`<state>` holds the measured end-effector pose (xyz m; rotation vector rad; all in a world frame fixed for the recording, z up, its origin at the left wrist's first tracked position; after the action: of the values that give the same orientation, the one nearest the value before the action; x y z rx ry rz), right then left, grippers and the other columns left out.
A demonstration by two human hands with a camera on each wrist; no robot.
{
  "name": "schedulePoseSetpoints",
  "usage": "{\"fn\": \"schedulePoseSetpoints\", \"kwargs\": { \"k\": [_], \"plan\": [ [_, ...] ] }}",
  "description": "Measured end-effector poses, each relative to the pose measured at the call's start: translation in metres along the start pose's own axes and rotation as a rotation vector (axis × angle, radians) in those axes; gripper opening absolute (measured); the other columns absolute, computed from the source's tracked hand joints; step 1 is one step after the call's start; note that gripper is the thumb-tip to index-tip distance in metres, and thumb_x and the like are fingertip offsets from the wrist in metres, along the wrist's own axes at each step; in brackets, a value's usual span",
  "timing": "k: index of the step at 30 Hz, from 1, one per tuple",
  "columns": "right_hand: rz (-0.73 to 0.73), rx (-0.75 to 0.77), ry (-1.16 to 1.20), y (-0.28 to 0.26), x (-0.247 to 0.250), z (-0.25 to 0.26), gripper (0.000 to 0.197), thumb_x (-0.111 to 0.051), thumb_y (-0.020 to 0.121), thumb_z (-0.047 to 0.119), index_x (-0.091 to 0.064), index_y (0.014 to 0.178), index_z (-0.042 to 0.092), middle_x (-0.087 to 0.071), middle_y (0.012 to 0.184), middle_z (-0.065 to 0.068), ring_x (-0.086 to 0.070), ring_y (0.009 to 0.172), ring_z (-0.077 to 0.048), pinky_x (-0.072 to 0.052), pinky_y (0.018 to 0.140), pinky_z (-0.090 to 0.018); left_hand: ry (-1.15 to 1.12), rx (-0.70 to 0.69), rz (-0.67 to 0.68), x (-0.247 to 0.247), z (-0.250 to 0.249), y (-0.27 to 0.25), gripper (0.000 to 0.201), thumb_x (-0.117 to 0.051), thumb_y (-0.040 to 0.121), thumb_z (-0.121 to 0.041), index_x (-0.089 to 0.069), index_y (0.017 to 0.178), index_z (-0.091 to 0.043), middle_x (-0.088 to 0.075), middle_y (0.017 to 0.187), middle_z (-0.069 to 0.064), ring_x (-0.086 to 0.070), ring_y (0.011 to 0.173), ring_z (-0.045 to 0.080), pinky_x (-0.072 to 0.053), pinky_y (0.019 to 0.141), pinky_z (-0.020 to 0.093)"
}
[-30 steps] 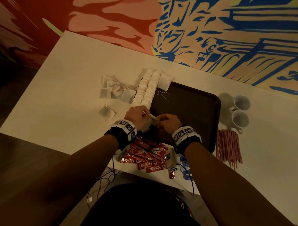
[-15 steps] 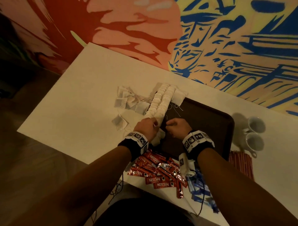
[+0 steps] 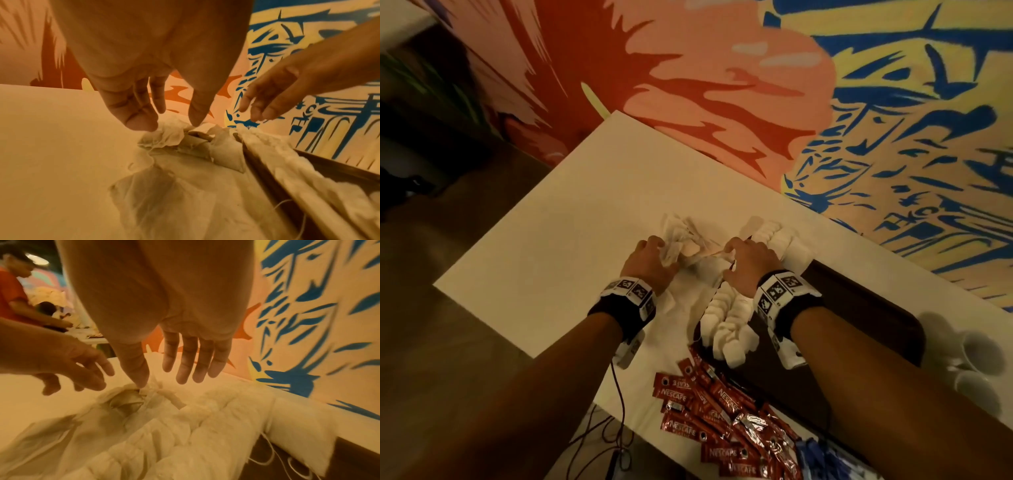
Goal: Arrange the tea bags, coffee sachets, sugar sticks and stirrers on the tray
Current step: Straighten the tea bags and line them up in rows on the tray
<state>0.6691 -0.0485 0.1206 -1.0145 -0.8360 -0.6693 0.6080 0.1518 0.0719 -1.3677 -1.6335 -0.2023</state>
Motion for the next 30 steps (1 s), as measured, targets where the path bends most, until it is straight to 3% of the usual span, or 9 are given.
{"fn": "schedulePoseSetpoints", "kwargs": {
  "k": [3, 7, 12, 17, 22, 24, 28, 30],
  "plan": [
    [0.002, 0.059, -0.137, 0.022, -0.006, 0.019, 0.052, -0.067, 0.091, 0.029, -0.044, 0.137, 0.023, -0.053, 0.136, -0.007, -0.047, 0.126, -0.034, -0.036, 0.107, -0.045, 0.063, -0.066, 0.010, -0.008, -0.008, 0.011, 0.072, -0.068, 0.085, -0.054, -0.039, 0.140, -0.019, -0.047, 0.135, 0.010, -0.053, 0.119, 0.035, -0.047, 0.100, 0.047],
    [-0.006, 0.120, -0.309, 0.046, -0.013, 0.036, 0.051, -0.061, 0.093, 0.019, -0.041, 0.140, 0.018, -0.050, 0.138, -0.010, -0.045, 0.126, -0.035, -0.035, 0.106, -0.047, 0.201, -0.197, 0.023, -0.023, -0.028, 0.017, 0.079, -0.072, 0.082, -0.052, -0.033, 0.144, -0.025, -0.039, 0.142, 0.009, -0.044, 0.126, 0.034, -0.047, 0.098, 0.046],
    [0.035, 0.119, -0.447, 0.066, -0.020, 0.042, 0.040, -0.056, 0.093, 0.013, -0.048, 0.132, 0.016, -0.050, 0.136, -0.011, -0.045, 0.127, -0.035, -0.034, 0.107, -0.047, 0.315, -0.238, 0.048, -0.040, -0.038, 0.030, 0.065, -0.072, 0.083, -0.040, -0.040, 0.138, -0.028, -0.039, 0.137, 0.007, -0.045, 0.120, 0.031, -0.053, 0.089, 0.043],
    [0.075, 0.145, -0.511, 0.074, -0.026, 0.041, 0.025, -0.047, 0.100, 0.015, -0.061, 0.121, 0.014, -0.059, 0.129, -0.010, -0.050, 0.125, -0.034, -0.036, 0.105, -0.046, 0.285, -0.221, 0.058, -0.043, -0.041, 0.040, 0.043, -0.058, 0.093, -0.025, -0.048, 0.135, -0.024, -0.044, 0.134, 0.010, -0.051, 0.113, 0.035, -0.052, 0.089, 0.046],
    [0.058, 0.135, -0.284, 0.070, -0.012, 0.036, 0.010, -0.062, 0.096, 0.025, -0.066, 0.099, 0.017, -0.068, 0.112, -0.010, -0.062, 0.109, -0.035, -0.045, 0.090, -0.037, 0.208, -0.181, 0.013, -0.026, -0.043, 0.042, 0.026, -0.054, 0.097, -0.028, -0.063, 0.119, -0.021, -0.058, 0.118, 0.008, -0.060, 0.104, 0.033, -0.048, 0.085, 0.038],
    [0.044, 0.110, -0.135, 0.068, -0.005, 0.032, 0.016, -0.069, 0.091, 0.031, -0.064, 0.093, 0.016, -0.068, 0.103, -0.010, -0.063, 0.099, -0.034, -0.046, 0.079, -0.034, 0.163, -0.147, -0.004, -0.012, -0.040, 0.039, 0.026, -0.058, 0.095, -0.037, -0.066, 0.115, -0.021, -0.063, 0.112, 0.006, -0.061, 0.101, 0.032, -0.045, 0.082, 0.035],
    [0.027, 0.090, 0.148, 0.063, 0.007, 0.024, 0.023, -0.067, 0.090, 0.035, -0.055, 0.087, 0.016, -0.055, 0.088, -0.003, -0.050, 0.080, -0.026, -0.038, 0.069, -0.031, -0.032, -0.034, -0.037, 0.020, -0.022, 0.031, 0.017, -0.055, 0.092, -0.017, -0.070, 0.100, -0.018, -0.071, 0.102, 0.007, -0.065, 0.094, 0.033, -0.050, 0.078, 0.036],
    [0.024, 0.092, 0.275, 0.058, 0.013, 0.021, 0.027, -0.067, 0.090, 0.035, -0.048, 0.074, 0.022, -0.047, 0.077, 0.002, -0.044, 0.070, -0.021, -0.035, 0.063, -0.031, -0.131, -0.005, -0.062, 0.040, -0.015, 0.024, 0.015, -0.056, 0.091, -0.016, -0.071, 0.095, -0.021, -0.071, 0.095, 0.003, -0.066, 0.089, 0.027, -0.050, 0.074, 0.033]
  ]
}}
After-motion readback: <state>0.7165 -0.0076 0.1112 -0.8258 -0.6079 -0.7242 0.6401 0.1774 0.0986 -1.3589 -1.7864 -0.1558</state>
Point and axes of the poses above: each hand's wrist, its own y-axis towards the middle knuckle, its own x-axis out of the back of the hand, z = x × y, the point moved 10 cm from there along y, towards the middle knuckle
